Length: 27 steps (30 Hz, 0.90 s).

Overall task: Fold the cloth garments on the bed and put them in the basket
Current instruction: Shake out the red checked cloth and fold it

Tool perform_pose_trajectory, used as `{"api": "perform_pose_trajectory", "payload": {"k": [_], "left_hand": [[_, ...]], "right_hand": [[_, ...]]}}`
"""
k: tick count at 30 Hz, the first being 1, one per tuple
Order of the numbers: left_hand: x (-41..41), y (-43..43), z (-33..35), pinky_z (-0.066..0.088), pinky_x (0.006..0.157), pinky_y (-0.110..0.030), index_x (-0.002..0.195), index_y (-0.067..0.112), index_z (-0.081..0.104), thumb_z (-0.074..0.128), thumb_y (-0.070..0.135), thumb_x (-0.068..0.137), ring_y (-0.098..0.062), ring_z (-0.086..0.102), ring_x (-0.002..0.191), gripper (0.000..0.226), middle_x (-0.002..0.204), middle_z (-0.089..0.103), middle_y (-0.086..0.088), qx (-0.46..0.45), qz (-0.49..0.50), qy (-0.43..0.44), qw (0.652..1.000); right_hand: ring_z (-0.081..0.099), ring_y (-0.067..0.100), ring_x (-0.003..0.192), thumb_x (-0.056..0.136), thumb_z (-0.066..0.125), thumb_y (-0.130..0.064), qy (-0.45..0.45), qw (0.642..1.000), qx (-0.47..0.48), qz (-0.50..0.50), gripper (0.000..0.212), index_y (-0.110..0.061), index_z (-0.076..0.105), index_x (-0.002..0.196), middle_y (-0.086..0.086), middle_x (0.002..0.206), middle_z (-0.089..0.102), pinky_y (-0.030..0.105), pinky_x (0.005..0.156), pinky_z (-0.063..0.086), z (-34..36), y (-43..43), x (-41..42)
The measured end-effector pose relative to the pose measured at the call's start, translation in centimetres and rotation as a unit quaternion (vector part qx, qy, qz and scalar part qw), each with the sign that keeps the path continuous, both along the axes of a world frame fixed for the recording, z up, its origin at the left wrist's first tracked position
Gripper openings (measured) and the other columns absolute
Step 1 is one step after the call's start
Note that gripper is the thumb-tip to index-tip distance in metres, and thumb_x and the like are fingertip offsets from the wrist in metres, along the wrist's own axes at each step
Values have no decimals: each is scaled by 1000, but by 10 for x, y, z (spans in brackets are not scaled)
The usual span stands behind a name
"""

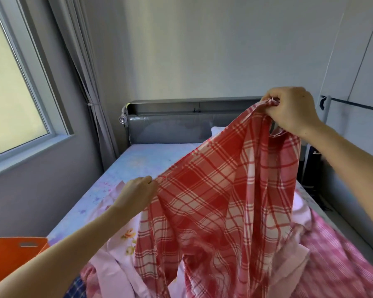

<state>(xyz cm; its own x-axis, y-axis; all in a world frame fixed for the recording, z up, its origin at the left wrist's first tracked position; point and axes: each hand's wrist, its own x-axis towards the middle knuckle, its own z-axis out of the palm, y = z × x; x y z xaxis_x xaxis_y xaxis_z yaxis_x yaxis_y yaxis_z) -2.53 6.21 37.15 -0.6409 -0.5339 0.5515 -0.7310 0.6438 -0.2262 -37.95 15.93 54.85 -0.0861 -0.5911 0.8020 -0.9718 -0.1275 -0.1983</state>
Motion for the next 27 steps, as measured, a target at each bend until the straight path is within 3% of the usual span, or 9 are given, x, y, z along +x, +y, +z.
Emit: {"api": "perform_pose_trajectory", "payload": {"k": [6, 10, 14, 16, 18, 20, 22, 25, 27], "left_hand": [[12, -22, 49, 36, 42, -27, 63, 4, 56, 43, 22, 70, -31, 49, 39, 23, 50, 49, -9, -8, 23, 207, 978], [18, -21, 86, 37, 39, -29, 85, 11, 39, 42, 15, 80, -33, 48, 38, 7, 54, 51, -13, -68, -33, 153, 985], [19, -40, 177, 44, 40, -39, 106, 1, 42, 62, -12, 73, -37, 55, 44, 40, 64, 57, -23, -132, 2, 132, 982], [11, -45, 238, 41, 52, -41, 102, -3, 49, 49, -3, 86, -42, 57, 60, 16, 74, 59, -28, -148, 40, 278, 948], [-1, -49, 272, 41, 63, -37, 96, 0, 57, 43, 0, 87, -40, 57, 75, 17, 82, 61, -25, -61, 44, 393, 916], [-7, -62, 269, 44, 59, -23, 77, 13, 66, 43, -6, 82, -29, 55, 69, 30, 70, 60, -10, 106, 11, 408, 907], [-3, -76, 242, 39, 48, -12, 55, 19, 67, 41, -10, 79, -16, 52, 60, 46, 57, 58, 3, 279, -52, 412, 866], [9, -86, 203, 45, 62, -15, 79, 8, 70, 62, 14, 65, -13, 56, 71, 17, 70, 65, 2, 390, -50, 323, 861], [16, -106, 180, 46, 65, -21, 92, 6, 65, 60, 16, 53, -15, 56, 74, 41, 81, 63, -4, 404, -16, 214, 889]], "right_hand": [[62, 36, 86, 84, 62, -15, 53, 996, -11, -68, 15, -6, 71, 91, 16, 88, 70, 32, 68, 37, 6, -3, 2], [61, 37, 84, 84, 60, -15, 85, 984, 34, -151, 15, -5, 68, 89, 19, 86, 68, 30, 64, 29, 14, -3, -17], [59, 39, 79, 87, 61, -21, 159, 972, 13, -172, 18, -4, 68, 88, 21, 82, 61, 33, 62, 35, 65, -3, -30], [58, 39, 74, 88, 62, -32, 153, 970, -67, -174, 27, -5, 66, 87, 21, 87, 56, 31, 58, 33, 107, -8, -31], [57, 37, 80, 87, 61, -37, 116, 978, -73, -156, 30, -7, 65, 89, 19, 98, 53, 29, 59, 30, 119, -17, -33], [58, 33, 90, 87, 60, -24, 86, 989, 52, -109, 12, -15, 63, 80, 13, 101, 56, 29, 65, 31, 94, -38, -44], [58, 28, 82, 87, 60, -10, 24, 987, 150, -58, 29, -24, 51, 63, 6, 79, 59, 28, 62, 30, 59, -54, -57], [54, 24, 69, 89, 62, -11, -25, 972, 231, -17, 35, -23, 52, 57, -2, 59, 53, 21, 55, 31, 24, -64, -65], [58, 24, 74, 85, 67, -28, -33, 960, 278, -9, 27, -6, 66, 70, 16, 69, 63, 24, 58, 33, 10, -74, -62]]}}
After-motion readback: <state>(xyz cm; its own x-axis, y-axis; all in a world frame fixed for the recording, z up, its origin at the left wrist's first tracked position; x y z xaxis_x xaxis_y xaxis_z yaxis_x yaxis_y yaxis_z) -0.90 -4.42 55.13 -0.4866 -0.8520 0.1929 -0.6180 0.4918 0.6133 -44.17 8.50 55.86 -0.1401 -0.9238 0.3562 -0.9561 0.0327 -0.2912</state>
